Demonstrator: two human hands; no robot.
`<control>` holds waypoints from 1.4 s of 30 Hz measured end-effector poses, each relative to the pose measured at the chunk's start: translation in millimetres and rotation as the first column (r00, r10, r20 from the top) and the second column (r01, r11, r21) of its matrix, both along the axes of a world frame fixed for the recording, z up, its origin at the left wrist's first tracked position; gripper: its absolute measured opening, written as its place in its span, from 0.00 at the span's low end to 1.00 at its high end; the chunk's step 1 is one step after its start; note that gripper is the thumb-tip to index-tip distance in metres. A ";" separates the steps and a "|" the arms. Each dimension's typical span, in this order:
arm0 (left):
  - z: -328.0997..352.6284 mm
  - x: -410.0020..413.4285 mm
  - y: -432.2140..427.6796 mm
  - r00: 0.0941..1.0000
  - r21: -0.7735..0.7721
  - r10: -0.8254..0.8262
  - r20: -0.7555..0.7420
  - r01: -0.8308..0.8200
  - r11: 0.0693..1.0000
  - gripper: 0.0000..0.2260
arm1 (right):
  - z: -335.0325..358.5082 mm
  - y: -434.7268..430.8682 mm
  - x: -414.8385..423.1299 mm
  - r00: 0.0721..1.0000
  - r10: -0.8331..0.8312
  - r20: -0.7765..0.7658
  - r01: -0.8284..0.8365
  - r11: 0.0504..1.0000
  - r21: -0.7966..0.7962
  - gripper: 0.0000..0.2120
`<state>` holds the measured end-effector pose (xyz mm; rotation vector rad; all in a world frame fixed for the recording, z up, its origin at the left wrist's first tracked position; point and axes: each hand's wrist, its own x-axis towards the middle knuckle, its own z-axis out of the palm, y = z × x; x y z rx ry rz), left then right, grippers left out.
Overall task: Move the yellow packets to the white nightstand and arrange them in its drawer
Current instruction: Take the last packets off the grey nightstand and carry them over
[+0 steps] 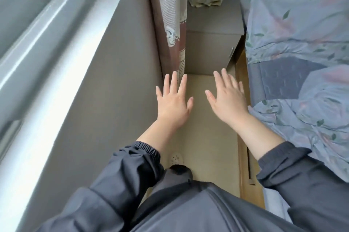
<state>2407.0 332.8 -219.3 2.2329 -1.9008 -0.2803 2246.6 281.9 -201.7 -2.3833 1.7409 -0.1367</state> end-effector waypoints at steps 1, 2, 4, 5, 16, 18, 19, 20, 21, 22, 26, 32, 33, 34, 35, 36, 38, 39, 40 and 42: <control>0.8 6.5 -27.1 1.000 0.008 -0.019 -0.004 0.019 1.000 0.30 | 2.7 -24.3 8.2 1.000 -0.021 -0.002 0.021 1.000 -0.001 0.31; 1.8 12.1 -53.5 0.999 0.014 -0.039 -0.006 0.039 0.999 0.30 | 5.8 -47.9 15.4 0.999 -0.040 -0.002 0.040 0.999 -0.003 0.31; 4.7 20.5 -106.3 0.997 0.029 -0.076 -0.023 0.077 0.997 0.30 | 13.3 -93.4 26.1 0.997 -0.071 -0.002 0.071 0.997 -0.007 0.30; 6.0 23.0 -130.0 0.996 0.036 -0.086 -0.034 0.087 0.996 0.31 | 16.1 -113.4 28.5 0.996 -0.086 -0.006 0.086 0.996 -0.009 0.30; 5.9 1.9 -369.1 0.968 0.012 -0.247 -0.036 0.247 0.969 0.31 | 2.7 -325.4 2.8 0.980 -0.198 -0.020 0.198 0.980 -0.012 0.31; 1.1 -8.3 -419.3 0.969 0.011 -0.247 -0.018 0.247 0.969 0.31 | -3.9 -376.6 -2.4 0.981 -0.195 -0.016 0.195 0.981 -0.014 0.30; -1.3 -13.8 -445.9 0.969 0.015 -0.245 -0.009 0.246 0.969 0.31 | -6.8 -403.0 -6.3 0.980 -0.197 -0.009 0.197 0.980 -0.007 0.30; -3.4 -19.2 -473.1 0.971 0.023 -0.240 0.001 0.240 0.970 0.31 | -9.6 -430.0 -10.8 0.980 -0.197 -0.007 0.197 0.980 0.005 0.30; -5.1 -24.3 -500.3 0.973 0.036 -0.230 0.008 0.229 0.973 0.31 | -12.0 -457.4 -15.8 0.981 -0.194 -0.010 0.195 0.981 0.018 0.30; -5.9 -29.2 -526.2 0.976 0.051 -0.218 0.013 0.218 0.975 0.31 | -13.6 -483.9 -21.2 0.982 -0.188 -0.014 0.188 0.982 0.031 0.30; -7.6 -44.4 -618.5 0.986 0.085 -0.165 0.004 0.164 0.983 0.31 | -17.6 -582.2 -37.1 0.988 -0.151 -0.033 0.152 0.987 0.051 0.30; -21.0 -35.9 -712.2 0.996 0.132 -0.051 -0.069 0.060 0.989 0.31 | -29.6 -699.9 -32.1 0.994 -0.093 -0.056 0.098 0.991 0.096 0.31; -26.4 -29.8 -728.0 0.997 0.144 -0.022 -0.070 0.032 0.989 0.31 | -33.5 -716.9 -27.5 0.995 -0.084 -0.060 0.090 0.991 0.099 0.31; -32.5 -23.6 -744.1 0.997 0.157 0.007 -0.077 0.005 0.988 0.31 | -37.7 -733.5 -22.4 0.995 -0.076 -0.067 0.082 0.991 0.107 0.31; -39.0 -18.2 -760.9 0.995 0.170 0.032 -0.094 -0.015 0.985 0.31 | -42.4 -749.9 -17.3 0.995 -0.068 -0.070 0.076 0.990 0.116 0.30; -46.2 -13.8 -778.4 0.992 0.183 0.052 -0.116 -0.030 0.983 0.31 | -47.0 -766.0 -12.3 0.996 -0.061 -0.066 0.069 0.990 0.126 0.30; -59.7 -6.8 -813.6 0.984 0.210 0.084 -0.156 -0.051 0.976 0.31 | -57.0 -798.1 -2.3 0.997 -0.053 -0.058 0.061 0.988 0.145 0.30; -66.0 -3.2 -830.1 0.980 0.220 0.103 -0.170 -0.064 0.973 0.31 | -62.7 -813.7 2.5 0.997 -0.048 -0.062 0.057 0.986 0.157 0.31; -72.3 0.6 -845.5 0.975 0.227 0.121 -0.184 -0.078 0.971 0.31 | -68.3 -829.3 7.6 0.997 -0.043 -0.068 0.054 0.984 0.168 0.31; -84.6 9.6 -872.5 0.964 0.246 0.153 -0.217 -0.098 0.964 0.31 | -80.3 -859.0 18.5 0.996 -0.031 -0.082 0.046 0.980 0.195 0.31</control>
